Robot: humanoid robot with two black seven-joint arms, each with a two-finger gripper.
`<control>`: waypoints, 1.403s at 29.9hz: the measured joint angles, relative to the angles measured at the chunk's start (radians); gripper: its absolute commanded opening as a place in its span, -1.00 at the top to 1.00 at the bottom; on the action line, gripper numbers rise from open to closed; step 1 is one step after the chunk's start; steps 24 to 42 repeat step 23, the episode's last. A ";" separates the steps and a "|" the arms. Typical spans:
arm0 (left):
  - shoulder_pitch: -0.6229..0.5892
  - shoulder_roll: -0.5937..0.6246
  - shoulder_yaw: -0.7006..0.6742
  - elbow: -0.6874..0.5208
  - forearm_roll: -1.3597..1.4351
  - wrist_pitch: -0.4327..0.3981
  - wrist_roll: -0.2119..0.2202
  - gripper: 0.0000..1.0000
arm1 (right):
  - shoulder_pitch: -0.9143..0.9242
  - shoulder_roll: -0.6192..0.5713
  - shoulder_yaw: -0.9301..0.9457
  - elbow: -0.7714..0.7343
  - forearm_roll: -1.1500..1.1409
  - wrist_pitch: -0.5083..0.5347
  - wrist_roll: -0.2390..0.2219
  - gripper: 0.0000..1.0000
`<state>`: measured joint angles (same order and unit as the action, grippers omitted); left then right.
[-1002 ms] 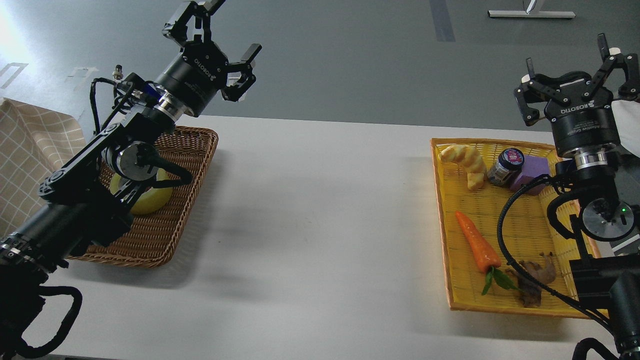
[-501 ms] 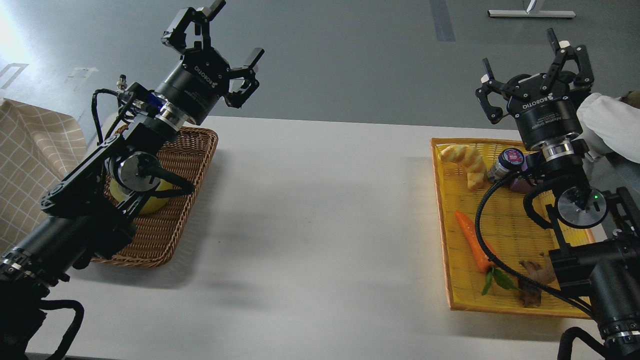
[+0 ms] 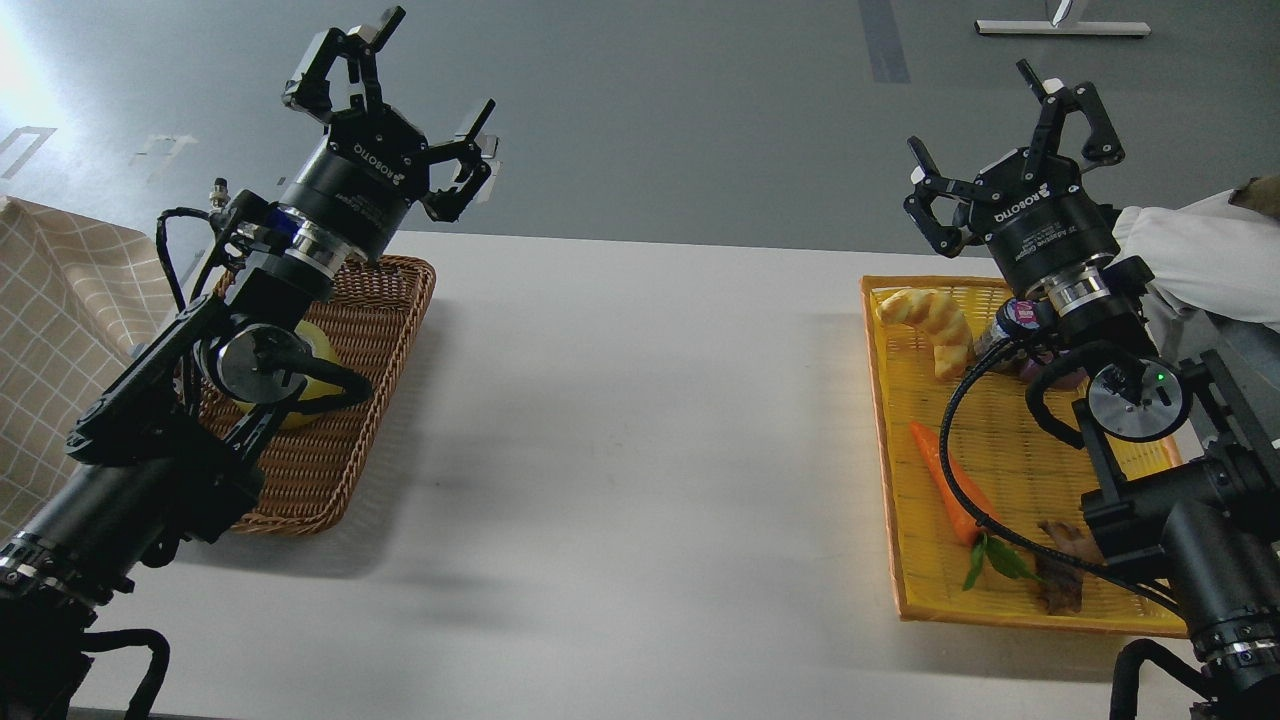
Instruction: Place and transfer tape with both arms
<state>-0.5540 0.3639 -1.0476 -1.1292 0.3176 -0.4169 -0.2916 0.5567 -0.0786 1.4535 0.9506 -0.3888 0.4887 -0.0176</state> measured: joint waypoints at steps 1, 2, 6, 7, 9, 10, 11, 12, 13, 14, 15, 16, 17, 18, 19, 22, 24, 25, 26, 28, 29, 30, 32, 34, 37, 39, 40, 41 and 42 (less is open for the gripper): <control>0.000 -0.005 -0.001 0.000 0.000 -0.003 0.000 -0.95 | -0.001 0.002 0.002 0.000 0.000 0.000 0.002 -1.00; 0.000 -0.009 -0.001 0.000 0.000 -0.005 0.000 -0.95 | -0.002 0.003 0.005 0.000 0.001 0.000 0.004 -1.00; 0.000 -0.024 0.004 0.000 0.000 -0.008 0.005 -0.95 | -0.003 0.009 0.012 0.003 0.005 0.000 0.009 -1.00; 0.000 -0.025 0.005 0.000 0.001 -0.008 0.005 -0.95 | -0.003 0.014 0.013 0.003 0.005 0.000 0.010 -1.00; 0.000 -0.026 0.007 0.001 0.002 -0.008 0.006 -0.95 | -0.002 0.023 0.013 0.003 0.005 0.000 0.010 -1.00; 0.000 -0.026 0.009 0.004 0.002 -0.011 0.006 -0.95 | -0.001 0.028 0.013 0.003 0.005 0.000 0.010 -1.00; 0.000 -0.026 0.011 0.006 0.003 -0.015 0.006 -0.95 | -0.001 0.030 0.013 0.003 0.004 0.000 0.010 -1.00; 0.001 -0.026 0.013 0.008 0.003 -0.020 0.007 -0.95 | -0.001 0.031 0.013 0.003 0.005 0.000 0.010 -1.00; 0.002 -0.026 0.014 0.009 0.003 -0.023 0.007 -0.95 | -0.001 0.032 0.013 0.003 0.004 0.000 0.010 -1.00; 0.002 -0.027 0.015 0.010 0.003 -0.024 0.008 -0.95 | -0.001 0.032 0.014 0.003 0.005 0.000 0.010 -1.00; 0.002 -0.027 0.015 0.010 0.003 -0.024 0.008 -0.95 | -0.002 0.033 0.014 0.003 0.005 0.000 0.010 -1.00; 0.002 -0.027 0.015 0.011 0.003 -0.025 0.008 -0.95 | -0.003 0.033 0.014 0.003 0.005 0.000 0.010 -1.00; 0.003 -0.027 0.015 0.012 0.003 -0.025 0.008 -0.95 | -0.003 0.034 0.015 0.003 0.005 0.000 0.010 -1.00; 0.003 -0.027 0.015 0.013 0.003 -0.025 0.009 -0.95 | -0.003 0.034 0.015 0.005 0.005 0.000 0.010 -1.00; 0.004 -0.027 0.016 0.013 0.003 -0.024 0.010 -0.95 | -0.003 0.034 0.015 0.008 0.006 0.000 0.010 -1.00; 0.007 -0.025 0.019 0.014 0.003 -0.022 0.020 -0.95 | -0.004 0.034 0.015 0.012 0.007 0.000 0.012 -1.00; 0.007 -0.025 0.019 0.014 0.003 -0.022 0.023 -0.95 | -0.004 0.035 0.017 0.013 0.008 0.000 0.013 -1.00; 0.007 -0.025 0.019 0.014 0.003 -0.022 0.023 -0.95 | -0.004 0.035 0.017 0.013 0.008 0.000 0.013 -1.00; 0.007 -0.025 0.019 0.014 0.003 -0.022 0.023 -0.95 | -0.004 0.035 0.017 0.013 0.008 0.000 0.013 -1.00; 0.007 -0.025 0.019 0.014 0.003 -0.022 0.023 -0.95 | -0.004 0.035 0.017 0.013 0.008 0.000 0.013 -1.00; 0.007 -0.025 0.019 0.014 0.003 -0.022 0.023 -0.95 | -0.004 0.035 0.017 0.013 0.008 0.000 0.013 -1.00; 0.007 -0.025 0.019 0.014 0.003 -0.022 0.023 -0.95 | -0.004 0.035 0.017 0.013 0.008 0.000 0.013 -1.00; 0.007 -0.025 0.019 0.014 0.003 -0.022 0.023 -0.95 | -0.004 0.035 0.017 0.013 0.008 0.000 0.013 -1.00; 0.007 -0.025 0.019 0.014 0.003 -0.022 0.023 -0.95 | -0.004 0.035 0.017 0.013 0.008 0.000 0.013 -1.00; 0.007 -0.025 0.019 0.014 0.003 -0.022 0.023 -0.95 | -0.004 0.035 0.017 0.013 0.008 0.000 0.013 -1.00; 0.007 -0.025 0.019 0.014 0.003 -0.022 0.023 -0.95 | -0.004 0.035 0.017 0.013 0.008 0.000 0.013 -1.00; 0.007 -0.025 0.019 0.014 0.003 -0.022 0.023 -0.95 | -0.004 0.035 0.017 0.013 0.008 0.000 0.013 -1.00; 0.007 -0.025 0.019 0.014 0.003 -0.022 0.023 -0.95 | -0.004 0.035 0.017 0.013 0.008 0.000 0.013 -1.00; 0.007 -0.025 0.019 0.014 0.003 -0.022 0.023 -0.95 | -0.004 0.035 0.017 0.013 0.008 0.000 0.013 -1.00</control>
